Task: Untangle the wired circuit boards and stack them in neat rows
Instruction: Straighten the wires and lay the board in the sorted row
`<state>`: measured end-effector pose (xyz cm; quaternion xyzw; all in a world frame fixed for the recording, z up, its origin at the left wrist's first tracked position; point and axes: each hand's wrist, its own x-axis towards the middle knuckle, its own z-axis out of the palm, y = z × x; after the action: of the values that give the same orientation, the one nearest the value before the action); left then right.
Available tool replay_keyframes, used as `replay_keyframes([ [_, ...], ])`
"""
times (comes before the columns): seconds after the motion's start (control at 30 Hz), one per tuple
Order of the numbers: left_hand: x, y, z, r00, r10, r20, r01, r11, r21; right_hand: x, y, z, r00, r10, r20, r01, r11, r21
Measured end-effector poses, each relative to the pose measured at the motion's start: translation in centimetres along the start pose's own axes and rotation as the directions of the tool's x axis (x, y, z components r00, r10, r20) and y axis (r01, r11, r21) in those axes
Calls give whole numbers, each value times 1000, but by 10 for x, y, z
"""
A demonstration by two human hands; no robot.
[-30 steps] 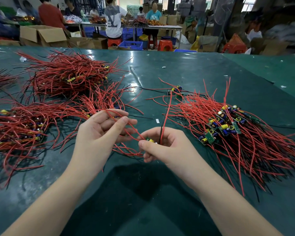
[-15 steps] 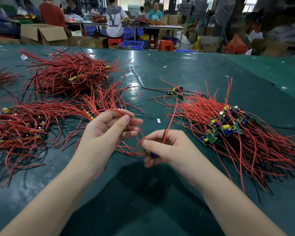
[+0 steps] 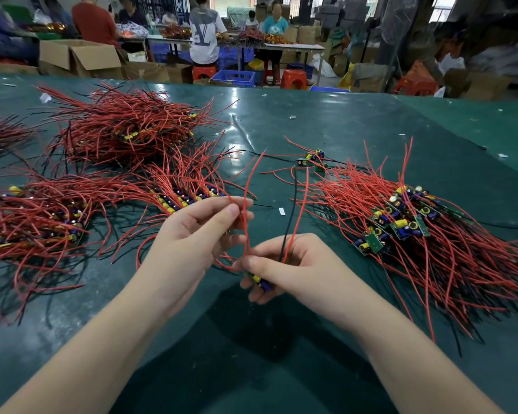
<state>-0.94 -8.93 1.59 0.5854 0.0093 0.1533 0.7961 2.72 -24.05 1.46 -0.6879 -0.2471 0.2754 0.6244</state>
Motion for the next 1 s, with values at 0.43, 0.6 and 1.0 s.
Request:
replay_keyframes([
  [0.43,-7,-3,-2,973,214,80,-219,767,603,8,17,-3,980,-92,-175,46,967,-249],
  [0.6,-7,-6,0,972,231,54,-204,700,684,9,21,-4,951,-208,-231,86,891,-446],
  [1.0,-3,-5,0,998,-60,34,52,978,202,10,20,-3,964,-218,-151,137,896,-423],
])
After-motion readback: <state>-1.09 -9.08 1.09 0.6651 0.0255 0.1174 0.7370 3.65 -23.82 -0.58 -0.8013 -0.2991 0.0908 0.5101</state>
